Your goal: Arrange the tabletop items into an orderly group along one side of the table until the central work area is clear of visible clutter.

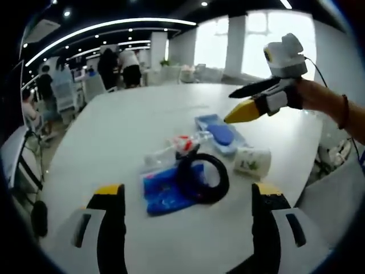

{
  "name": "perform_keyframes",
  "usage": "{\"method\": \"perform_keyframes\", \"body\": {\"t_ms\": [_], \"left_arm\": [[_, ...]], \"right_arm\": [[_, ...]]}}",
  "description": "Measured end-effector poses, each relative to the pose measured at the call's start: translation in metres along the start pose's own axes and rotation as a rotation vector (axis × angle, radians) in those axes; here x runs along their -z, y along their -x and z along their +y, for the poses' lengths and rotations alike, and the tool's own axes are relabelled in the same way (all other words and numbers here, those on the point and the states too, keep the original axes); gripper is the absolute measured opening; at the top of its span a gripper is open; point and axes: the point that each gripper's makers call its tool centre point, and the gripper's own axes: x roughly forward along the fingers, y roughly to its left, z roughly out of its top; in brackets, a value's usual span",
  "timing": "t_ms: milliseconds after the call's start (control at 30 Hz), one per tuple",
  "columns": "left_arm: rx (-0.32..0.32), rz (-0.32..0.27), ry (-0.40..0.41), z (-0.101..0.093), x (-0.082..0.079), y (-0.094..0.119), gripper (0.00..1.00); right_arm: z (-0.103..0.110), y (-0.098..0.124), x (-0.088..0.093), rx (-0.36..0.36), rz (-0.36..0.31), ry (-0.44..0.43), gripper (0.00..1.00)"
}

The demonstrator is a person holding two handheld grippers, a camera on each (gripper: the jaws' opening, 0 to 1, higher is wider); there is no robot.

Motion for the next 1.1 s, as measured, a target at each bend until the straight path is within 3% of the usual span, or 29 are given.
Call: {"method": "perform_keyframes", "body": {"t_ms": [567, 867, 1100], "left_arm": [[0.001, 0.019, -0.001, 0.001, 0.004, -0.001, 0.89], [-0.001, 0.029, 0.003, 0.003, 0.005, -0.001, 0.88], [0.009, 0.037, 0.010, 0.001, 0.007, -0.001, 0.88]], "right_arm": [[-0.008, -0.048, 0.007, -0.048, 0.026, 0.017, 0.89], [-0.009, -0.075, 0.018, -0.066, 0.082, 0.056, 0.86], [-0.012, -0.090, 0.028, -0.066, 0.141, 0.145, 0.83]]}}
